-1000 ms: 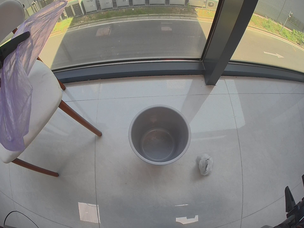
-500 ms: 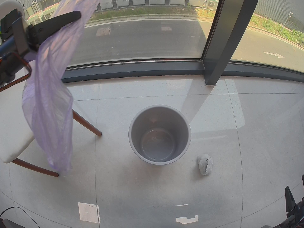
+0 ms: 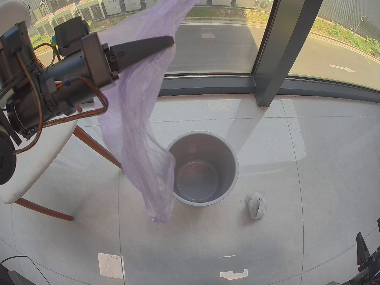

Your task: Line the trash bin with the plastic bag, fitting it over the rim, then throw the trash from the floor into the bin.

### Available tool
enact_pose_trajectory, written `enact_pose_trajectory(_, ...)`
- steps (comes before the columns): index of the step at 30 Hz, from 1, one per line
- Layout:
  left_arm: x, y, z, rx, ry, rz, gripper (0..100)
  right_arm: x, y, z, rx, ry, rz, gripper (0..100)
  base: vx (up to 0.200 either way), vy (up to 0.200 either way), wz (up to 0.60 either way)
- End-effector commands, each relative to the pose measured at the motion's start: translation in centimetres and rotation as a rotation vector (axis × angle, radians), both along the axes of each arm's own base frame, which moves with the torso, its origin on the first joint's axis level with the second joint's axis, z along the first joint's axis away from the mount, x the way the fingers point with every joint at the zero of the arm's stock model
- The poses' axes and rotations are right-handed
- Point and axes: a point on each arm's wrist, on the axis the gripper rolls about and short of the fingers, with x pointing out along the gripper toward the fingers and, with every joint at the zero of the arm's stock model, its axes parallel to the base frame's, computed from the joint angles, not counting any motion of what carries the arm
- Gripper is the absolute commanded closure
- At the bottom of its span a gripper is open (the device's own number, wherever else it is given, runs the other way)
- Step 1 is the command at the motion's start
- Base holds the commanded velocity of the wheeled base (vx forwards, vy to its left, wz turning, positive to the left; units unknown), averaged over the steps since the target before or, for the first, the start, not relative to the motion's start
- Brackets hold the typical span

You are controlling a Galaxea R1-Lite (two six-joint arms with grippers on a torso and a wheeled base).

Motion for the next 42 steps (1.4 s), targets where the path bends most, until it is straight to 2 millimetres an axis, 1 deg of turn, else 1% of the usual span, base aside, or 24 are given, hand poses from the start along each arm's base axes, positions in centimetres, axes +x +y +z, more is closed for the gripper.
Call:
enact_pose_trajectory(1, 0.9, -1.9, -1.5, 0.026, 0.047, -0.042, 100, 0.0, 0.0, -0.5, 0.0, 0.001, -0.002, 0, 0.0, 0.0, 0.0)
enact_pose_trajectory(7, 1.1, -2.5, -2.2, 0.04, 0.067, -0.048, 100, 0.0, 0.0, -0.5, 0.0, 0.002, -0.002, 0, 0.0, 0.0, 0.0)
enact_pose_trajectory(10, 2.1, -3.1, -3.3, 0.056, 0.099, -0.033, 100, 0.0, 0.0, -0.5, 0.0, 0.001, -0.002, 0, 0.0, 0.0, 0.0)
enact_pose_trajectory(14, 2.5, -3.4, -3.5, 0.059, 0.107, -0.039, 100, 0.0, 0.0, -0.5, 0.0, 0.002, 0.0, 0, 0.0, 0.0, 0.0)
enact_pose_trajectory(18, 3.7, -4.3, -5.2, 0.086, 0.147, -0.042, 100, 0.0, 0.0, -0.5, 0.0, 0.002, -0.002, 0, 0.0, 0.0, 0.0)
enact_pose_trajectory(19, 3.7, -4.3, -5.2, 0.086, 0.147, -0.042, 100, 0.0, 0.0, -0.5, 0.0, 0.002, -0.002, 0, 0.0, 0.0, 0.0)
enact_pose_trajectory(21, 4.3, -5.2, -5.7, 0.077, 0.132, -0.051, 100, 0.0, 0.0, -0.5, 0.0, 0.002, -0.002, 0, 0.0, 0.0, 0.0)
enact_pose_trajectory(22, 4.3, -5.2, -5.8, 0.076, 0.131, -0.053, 100, 0.0, 0.0, -0.5, 0.0, 0.002, -0.002, 0, 0.0, 0.0, 0.0)
enact_pose_trajectory(23, 4.6, -6.1, -6.2, 0.069, 0.119, -0.066, 100, 0.0, 0.0, -0.5, 0.0, 0.002, -0.002, 0, 0.0, 0.0, 0.0)
enact_pose_trajectory(28, 5.3, -7.1, -6.9, 0.058, 0.099, -0.082, 100, 0.0, 0.0, -0.5, 0.0, 0.002, -0.002, 0, 0.0, 0.0, 0.0)
enact_pose_trajectory(36, 5.8, -7.5, -7.4, 0.066, 0.108, -0.086, 100, 0.0, 0.0, -0.5, 0.0, 0.002, -0.002, 0, 0.0, 0.0, 0.0)
enact_pose_trajectory(37, 6.3, -7.6, -7.6, 0.068, 0.11, -0.08, 100, 0.0, 0.0, -0.5, 0.0, 0.002, -0.002, 0, 0.0, 0.0, 0.0)
enact_pose_trajectory(42, 6.6, -7.6, -7.8, 0.071, 0.116, -0.074, 100, 0.0, 0.0, -0.5, 0.0, 0.002, -0.002, 0, 0.0, 0.0, 0.0)
